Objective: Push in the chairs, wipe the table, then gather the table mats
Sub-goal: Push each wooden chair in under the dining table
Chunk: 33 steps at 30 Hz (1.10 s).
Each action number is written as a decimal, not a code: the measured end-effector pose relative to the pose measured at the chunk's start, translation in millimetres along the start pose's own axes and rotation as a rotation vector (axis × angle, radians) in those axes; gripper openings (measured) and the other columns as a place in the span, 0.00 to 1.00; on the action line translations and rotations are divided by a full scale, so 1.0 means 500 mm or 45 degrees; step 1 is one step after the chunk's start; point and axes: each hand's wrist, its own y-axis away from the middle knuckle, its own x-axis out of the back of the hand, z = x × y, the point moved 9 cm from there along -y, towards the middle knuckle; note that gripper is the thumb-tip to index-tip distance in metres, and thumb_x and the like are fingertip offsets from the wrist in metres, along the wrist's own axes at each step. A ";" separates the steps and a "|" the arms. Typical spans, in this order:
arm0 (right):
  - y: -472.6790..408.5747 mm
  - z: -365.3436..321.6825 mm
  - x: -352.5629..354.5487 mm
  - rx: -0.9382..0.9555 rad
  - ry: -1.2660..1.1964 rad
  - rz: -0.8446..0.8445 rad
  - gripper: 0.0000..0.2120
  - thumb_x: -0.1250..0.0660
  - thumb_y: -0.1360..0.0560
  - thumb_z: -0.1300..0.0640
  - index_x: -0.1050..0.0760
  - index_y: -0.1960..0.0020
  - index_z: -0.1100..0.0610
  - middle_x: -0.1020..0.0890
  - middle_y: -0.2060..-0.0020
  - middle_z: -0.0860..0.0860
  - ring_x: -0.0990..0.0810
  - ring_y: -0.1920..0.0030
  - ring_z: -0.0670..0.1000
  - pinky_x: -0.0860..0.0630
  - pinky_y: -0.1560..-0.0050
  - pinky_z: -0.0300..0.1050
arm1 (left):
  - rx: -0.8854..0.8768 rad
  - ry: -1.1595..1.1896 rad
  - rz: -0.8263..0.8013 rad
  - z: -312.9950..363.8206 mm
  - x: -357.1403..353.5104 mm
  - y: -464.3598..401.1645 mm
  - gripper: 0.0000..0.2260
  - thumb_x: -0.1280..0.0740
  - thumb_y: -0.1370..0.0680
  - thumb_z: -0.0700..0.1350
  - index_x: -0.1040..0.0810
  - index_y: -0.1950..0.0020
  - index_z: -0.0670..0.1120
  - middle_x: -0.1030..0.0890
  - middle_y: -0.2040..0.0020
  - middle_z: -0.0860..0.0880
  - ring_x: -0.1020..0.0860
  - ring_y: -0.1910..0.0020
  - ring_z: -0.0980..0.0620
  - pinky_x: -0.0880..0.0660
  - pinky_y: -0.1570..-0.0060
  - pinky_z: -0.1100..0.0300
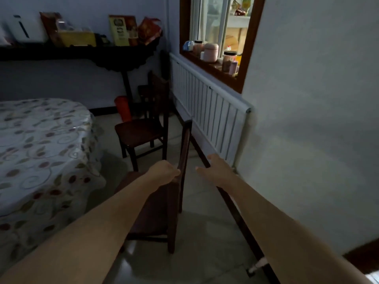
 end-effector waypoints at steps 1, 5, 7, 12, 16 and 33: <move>-0.029 0.005 0.010 0.022 0.020 -0.029 0.38 0.35 0.24 0.45 0.48 0.24 0.59 0.38 0.26 0.56 0.36 0.29 0.54 0.34 0.35 0.42 | 0.033 0.008 0.018 0.004 -0.003 -0.020 0.13 0.36 0.23 0.47 0.25 0.64 0.41 0.25 0.66 0.46 0.24 0.64 0.47 0.31 0.65 0.61; -0.156 0.028 0.047 0.109 0.105 -0.167 0.26 0.37 0.22 0.52 0.39 0.28 0.59 0.32 0.31 0.57 0.30 0.35 0.56 0.33 0.45 0.42 | 0.137 -0.014 0.113 0.031 -0.036 -0.096 0.09 0.35 0.24 0.47 0.23 0.56 0.41 0.24 0.63 0.46 0.23 0.62 0.47 0.31 0.66 0.60; -0.211 0.033 0.049 0.141 0.093 -0.244 0.26 0.36 0.22 0.54 0.40 0.27 0.58 0.33 0.30 0.56 0.31 0.33 0.55 0.33 0.44 0.42 | 0.181 -0.053 0.143 0.040 -0.052 -0.121 0.07 0.34 0.25 0.47 0.25 0.52 0.44 0.23 0.58 0.47 0.24 0.59 0.48 0.32 0.62 0.61; -0.312 0.010 0.006 0.279 0.179 -0.426 0.32 0.35 0.23 0.54 0.46 0.24 0.56 0.36 0.28 0.55 0.35 0.30 0.55 0.34 0.36 0.45 | 0.315 -0.198 0.217 0.038 -0.042 -0.186 0.12 0.34 0.25 0.49 0.24 0.46 0.43 0.21 0.52 0.48 0.22 0.50 0.45 0.27 0.56 0.57; -0.374 -0.017 -0.039 0.433 0.331 -0.442 0.34 0.32 0.25 0.54 0.45 0.24 0.53 0.38 0.28 0.55 0.34 0.31 0.57 0.33 0.33 0.49 | 0.329 -0.187 0.157 0.035 -0.049 -0.245 0.12 0.35 0.25 0.47 0.23 0.44 0.43 0.20 0.51 0.47 0.22 0.52 0.47 0.29 0.58 0.59; -0.518 -0.066 -0.142 1.417 1.090 -0.371 0.14 0.36 0.25 0.55 0.28 0.39 0.53 0.27 0.39 0.53 0.35 0.34 0.55 0.53 0.27 0.56 | 0.593 -0.471 0.125 0.003 -0.066 -0.333 0.15 0.31 0.28 0.47 0.24 0.43 0.46 0.21 0.47 0.47 0.23 0.48 0.47 0.30 0.59 0.58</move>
